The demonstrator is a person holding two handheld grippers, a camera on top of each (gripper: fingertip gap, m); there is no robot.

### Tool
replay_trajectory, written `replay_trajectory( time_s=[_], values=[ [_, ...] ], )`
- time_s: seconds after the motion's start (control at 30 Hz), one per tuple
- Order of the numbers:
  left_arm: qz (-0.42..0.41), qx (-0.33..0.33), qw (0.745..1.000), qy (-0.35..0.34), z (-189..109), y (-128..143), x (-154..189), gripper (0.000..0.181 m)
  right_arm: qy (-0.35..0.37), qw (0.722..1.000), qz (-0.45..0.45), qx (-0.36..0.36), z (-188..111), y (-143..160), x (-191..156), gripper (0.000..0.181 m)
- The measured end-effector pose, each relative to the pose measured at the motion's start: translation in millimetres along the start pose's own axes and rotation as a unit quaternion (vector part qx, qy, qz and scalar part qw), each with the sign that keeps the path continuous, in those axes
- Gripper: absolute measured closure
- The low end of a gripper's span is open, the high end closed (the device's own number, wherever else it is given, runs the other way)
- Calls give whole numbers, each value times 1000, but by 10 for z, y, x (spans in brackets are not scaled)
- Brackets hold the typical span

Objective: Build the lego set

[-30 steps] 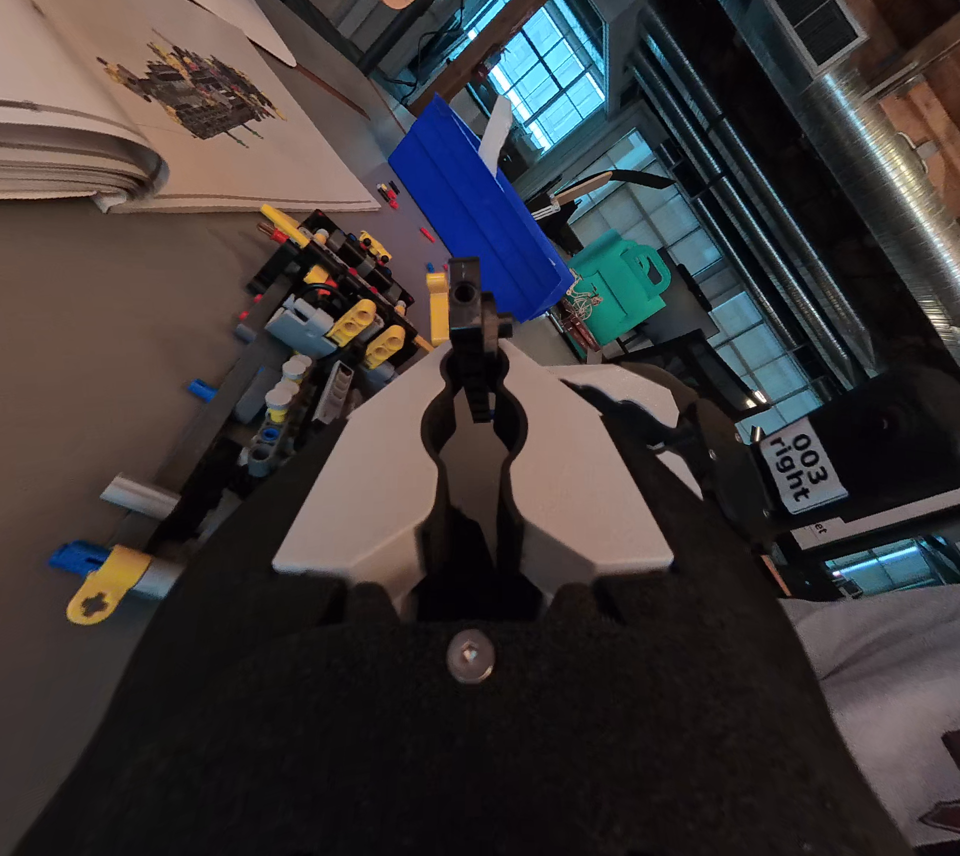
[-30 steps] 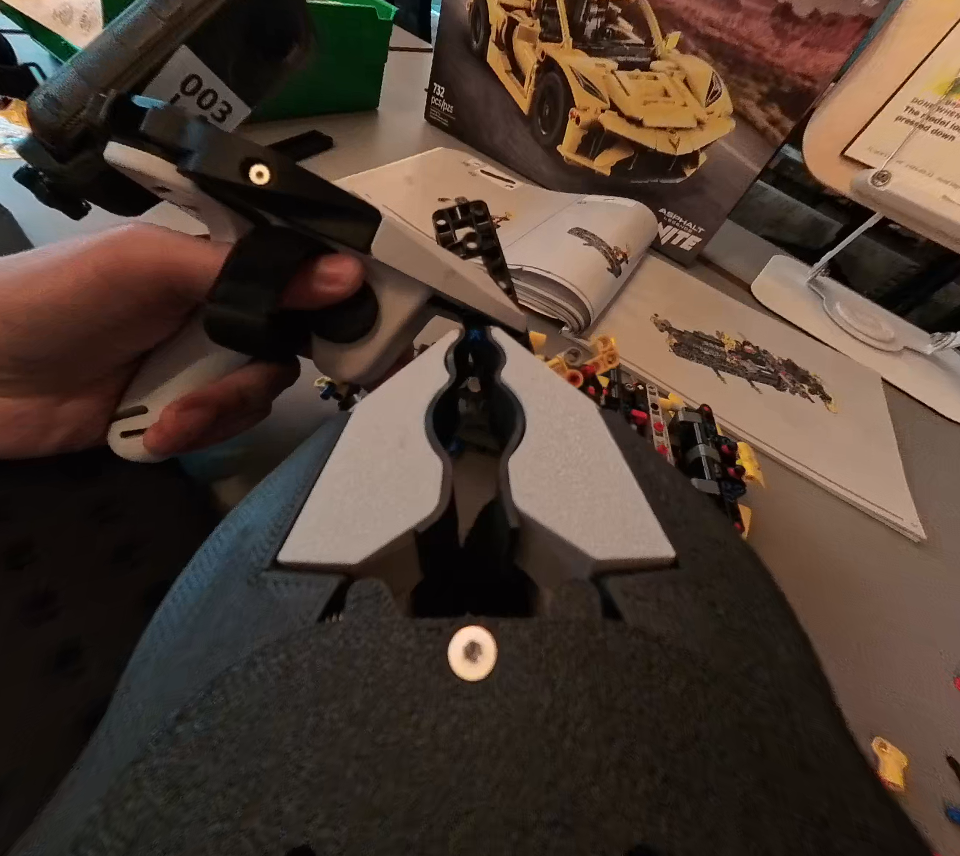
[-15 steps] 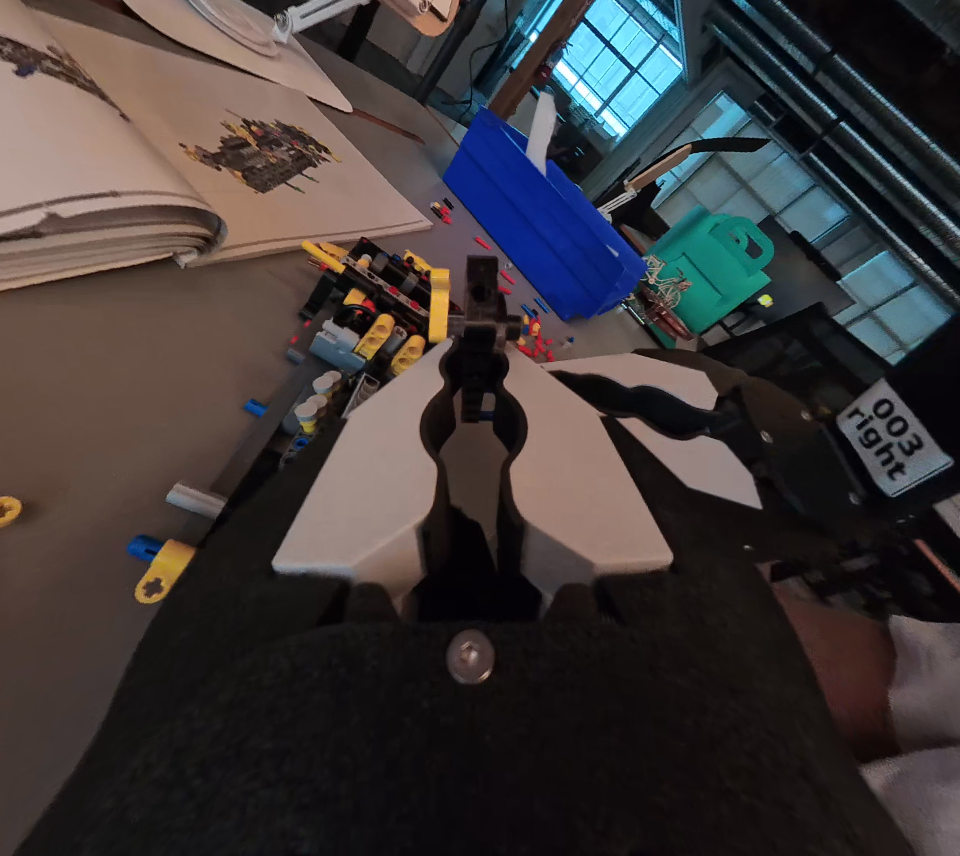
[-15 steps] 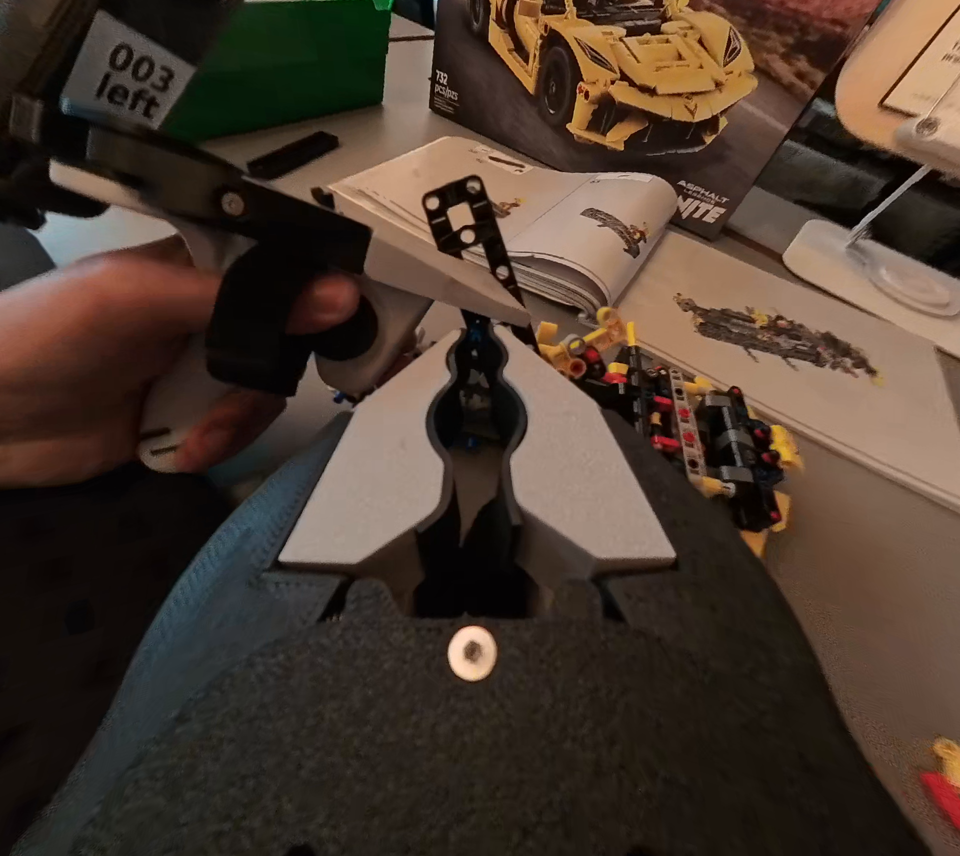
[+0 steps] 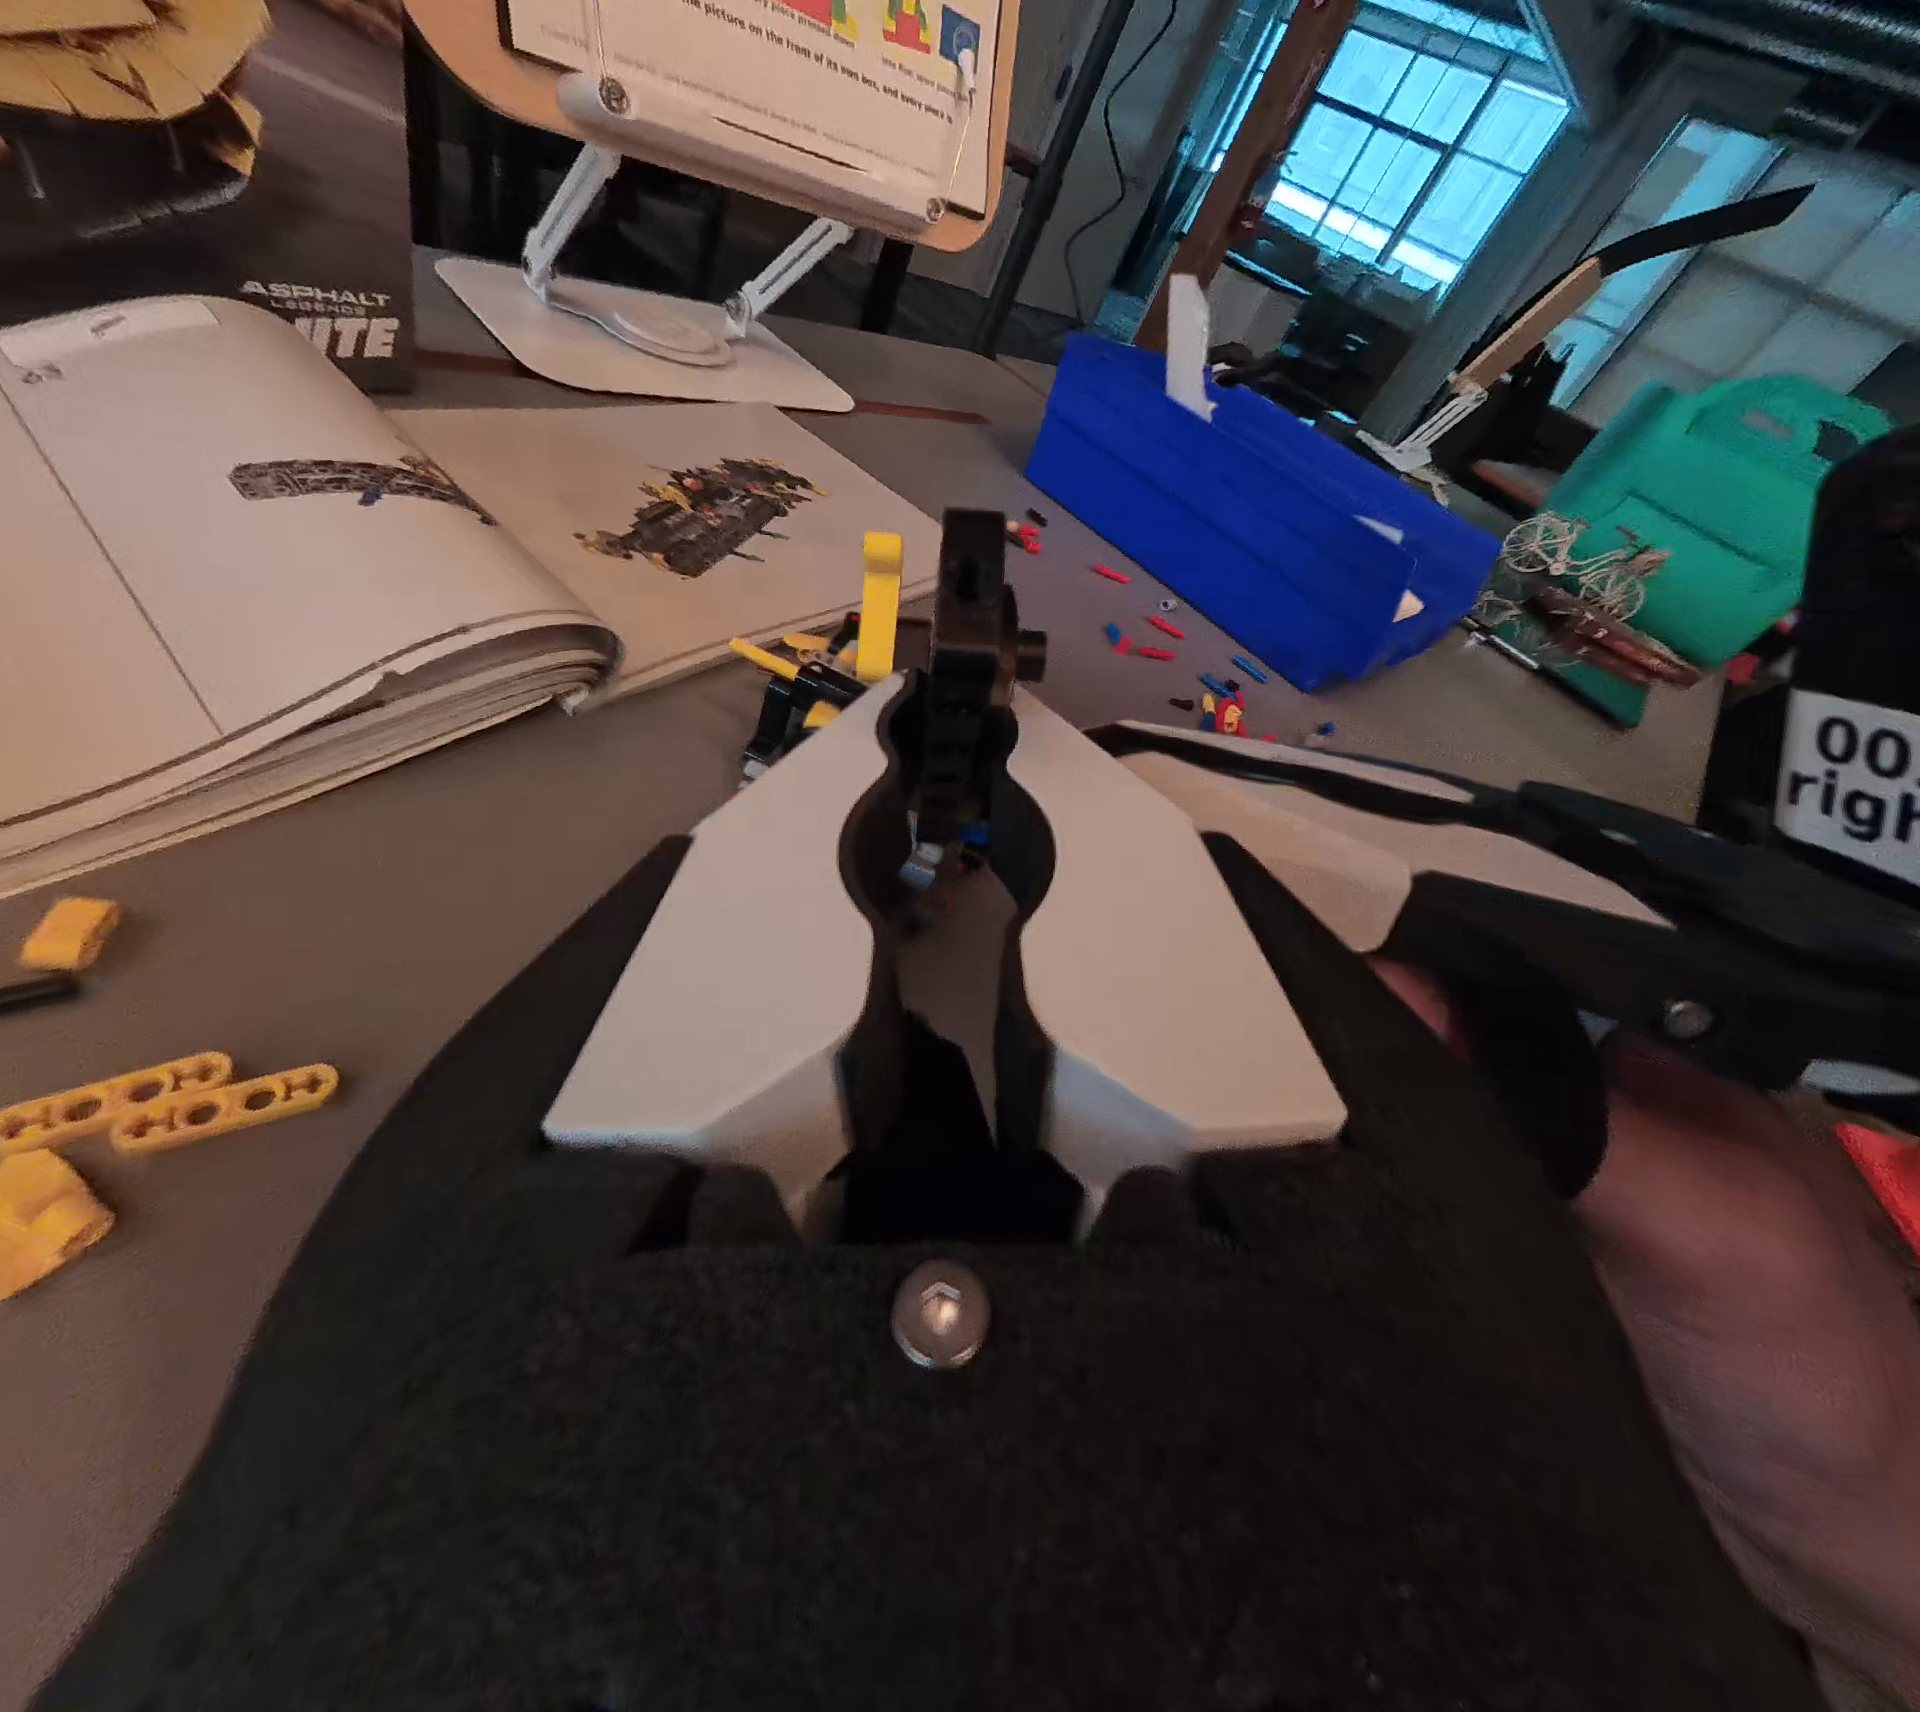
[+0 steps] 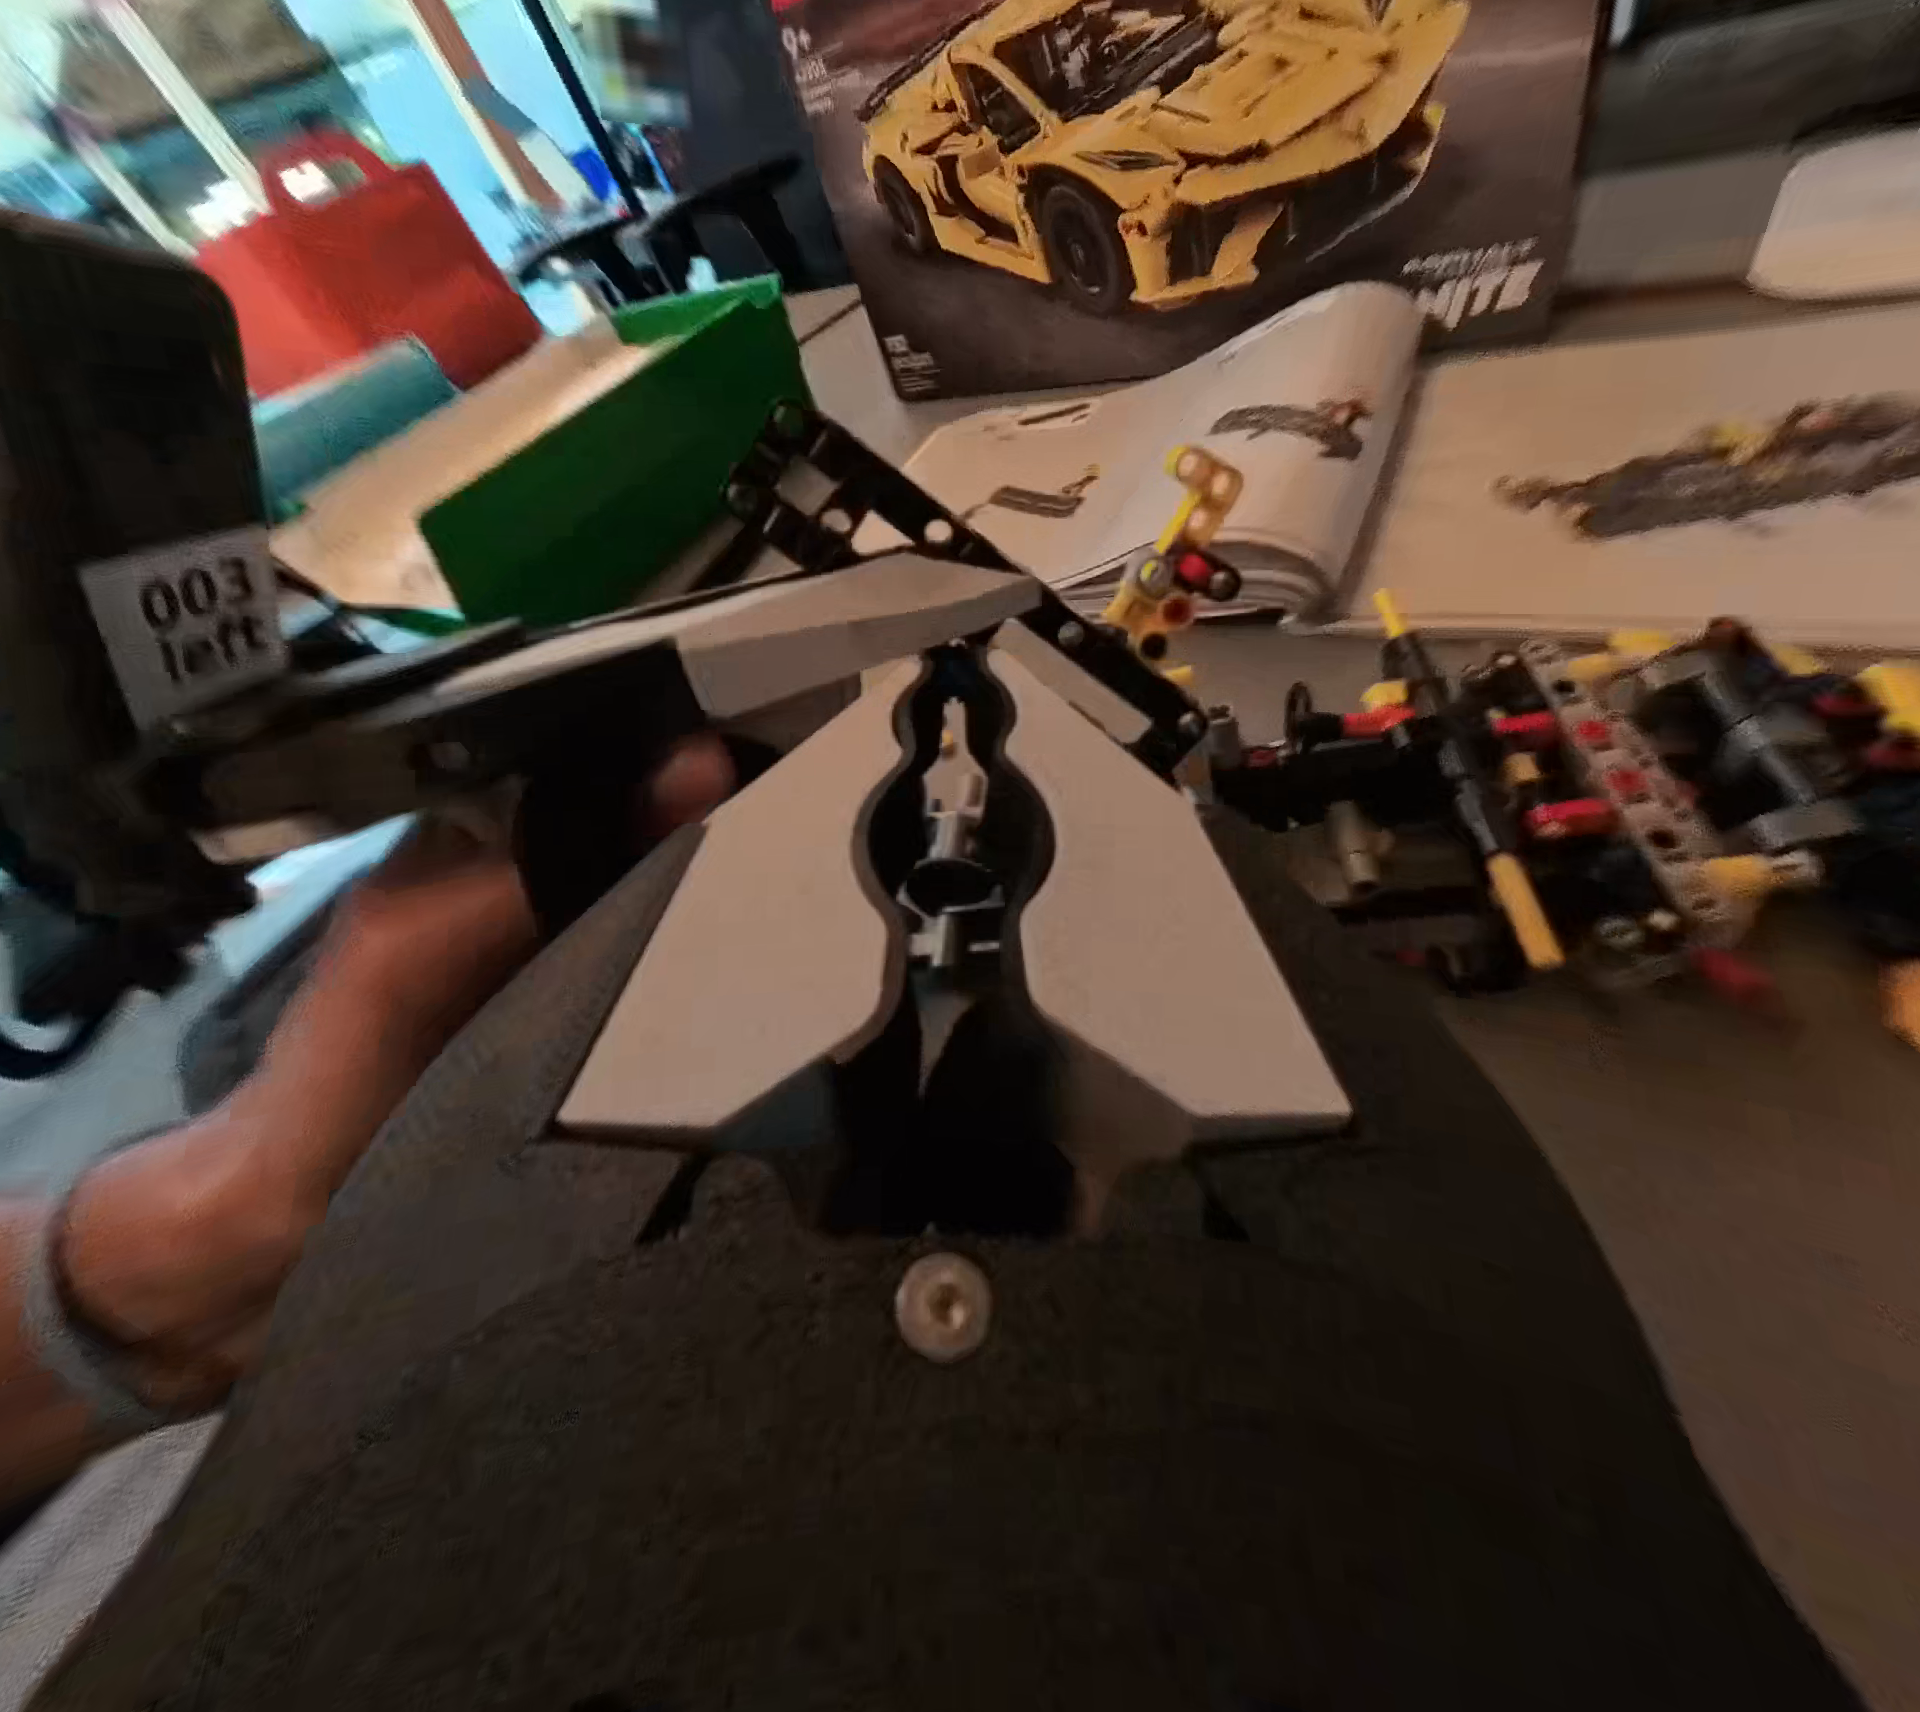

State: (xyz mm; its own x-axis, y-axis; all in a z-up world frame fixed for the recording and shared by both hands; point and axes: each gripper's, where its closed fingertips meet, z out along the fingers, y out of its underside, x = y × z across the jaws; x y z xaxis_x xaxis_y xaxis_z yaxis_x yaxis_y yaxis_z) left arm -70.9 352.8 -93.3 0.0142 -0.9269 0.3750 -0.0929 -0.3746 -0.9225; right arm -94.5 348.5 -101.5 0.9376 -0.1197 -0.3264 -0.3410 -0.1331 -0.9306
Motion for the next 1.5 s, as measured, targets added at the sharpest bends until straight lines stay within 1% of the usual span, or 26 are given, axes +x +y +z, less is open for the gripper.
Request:
replay_trajectory(
  time_s=[0.07, 0.17, 0.27, 0.3, 0.37, 0.47, 0.53, 0.63, 0.7, 0.8, 0.97, 1.03, 1.17, 1.23, 1.37, 1.47, 1.5],
  values=[
    [18, 9, 1000, -4, -12, -36, 29, 173, -16, 999, 40, 17, -19, -37, -16, 178],
    [29, 11, 999, -9, -15, -45, 40, 173, -54, 989, 135, 33, -25, -44, -23, 178],
    [49, 29, 998, -17, -41, -108, 66, 173, -44, 989, 127, 59, -35, -100, -58, 177],
    [53, 27, 998, -20, -39, -105, 64, 173, -30, 994, 92, 58, -35, -101, -57, 177],
    [29, 17, 999, -7, -21, -76, 51, 172, 4, 999, -19, 44, -26, -89, -30, 178],
    [1, 13, 1000, 19, -20, -71, 72, 173, 32, 989, -141, 25, -44, -95, -24, 177],
    [-30, 7, 999, 45, -27, -54, 99, 173, 20, 984, -174, 16, -70, -86, -28, 177],
    [-71, -7, 994, 80, -26, -14, 146, 173, -6, 984, -180, 0, -126, -65, -18, 177],
    [-70, -17, 994, 81, -19, 11, 160, 172, -10, 984, -178, -7, -139, -35, 1, 177],
    [-72, -34, 993, 89, -33, 49, 190, 165, -1, 983, -182, -16, -144, -6, 41, 177],
    [-118, -64, 988, 77, -131, 138, 73, 172, -28, 985, -167, -35, -107, 76, 0, 177],
    [-125, -62, 988, 70, -171, 152, 44, 172, -30, 982, -179, -42, -88, 107, -32, 177],
    [-106, -40, 992, 59, -190, 146, 44, 173, -25, 980, -195, -38, -87, 109, -54, 177],
    [-117, -44, 990, 62, -176, 164, 43, 173, -20, 979, -199, -42, -86, 119, -42, 177],
    [-117, -38, 990, 64, -173, 158, 40, 173, -5, 970, -239, -37, -81, 116, -41, 178],
    [-128, -46, 988, 70, -179, 181, 24, 173, -17, 973, -224, -51, -69, 158, -39, 177],
    [-115, -43, 990, 65, -182, 171, 24, 173, -21, 975, -214, -51, -64, 156, -42, 177]
  ],
)
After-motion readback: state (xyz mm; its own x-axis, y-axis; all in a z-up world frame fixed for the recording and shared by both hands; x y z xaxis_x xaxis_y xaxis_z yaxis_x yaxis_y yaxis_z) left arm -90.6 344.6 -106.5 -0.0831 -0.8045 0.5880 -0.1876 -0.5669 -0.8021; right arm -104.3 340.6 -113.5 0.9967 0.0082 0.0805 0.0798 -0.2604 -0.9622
